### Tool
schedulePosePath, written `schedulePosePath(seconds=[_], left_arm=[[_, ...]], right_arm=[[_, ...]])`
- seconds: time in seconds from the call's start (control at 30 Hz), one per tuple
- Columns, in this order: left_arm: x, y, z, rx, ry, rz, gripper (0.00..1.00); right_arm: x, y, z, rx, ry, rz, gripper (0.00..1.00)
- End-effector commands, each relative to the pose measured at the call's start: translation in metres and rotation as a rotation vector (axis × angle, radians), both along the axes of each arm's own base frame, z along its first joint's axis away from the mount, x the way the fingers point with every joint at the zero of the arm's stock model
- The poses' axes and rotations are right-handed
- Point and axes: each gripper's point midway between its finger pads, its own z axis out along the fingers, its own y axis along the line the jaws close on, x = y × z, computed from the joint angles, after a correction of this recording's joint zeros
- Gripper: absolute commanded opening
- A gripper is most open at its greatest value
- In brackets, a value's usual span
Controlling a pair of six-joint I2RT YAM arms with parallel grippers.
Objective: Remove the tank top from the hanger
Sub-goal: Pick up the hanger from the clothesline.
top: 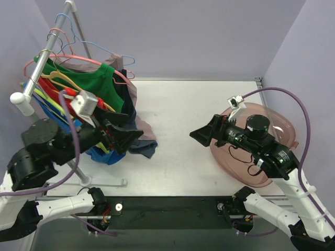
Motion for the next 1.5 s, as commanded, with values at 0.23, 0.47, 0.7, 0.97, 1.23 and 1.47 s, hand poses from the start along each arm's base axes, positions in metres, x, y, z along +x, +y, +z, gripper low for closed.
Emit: schedulePosePath(seconds=[0.23, 0.47, 0.7, 0.97, 1.23, 1.47], left_arm=[[0.007, 0.07, 0.057, -0.013, -0.125, 0.223, 0.93], [-0.008, 0.094, 0.064, -0.048, -0.132, 0.228, 0.93], [-0.02, 0.111, 0.076, -0.09, -0.157, 0.22, 0.93], [-0.024, 0.126, 0.082, -0.1, -0.184, 0.244, 0.93], [-0.029, 0.134, 0.089, -0.114, -0.199, 0.245, 0.93], [-0.029, 0.134, 0.084, -0.105, -0.197, 0.243, 0.93]], right_arm=[[0.012, 0.114, 0.075, 0.094, -0.284, 0.14, 0.75], [-0.011, 0.204, 0.101, 0.086, -0.49, 0.268, 0.73], [-0.032, 0.255, 0.119, 0.181, -0.59, 0.336, 0.71], [-0.042, 0.302, 0.115, 0.14, -0.643, 0.371, 0.68], [-0.025, 0.32, 0.093, 0.025, -0.657, 0.292, 0.61], [-0.011, 0.323, 0.08, -0.05, -0.661, 0.222, 0.47]])
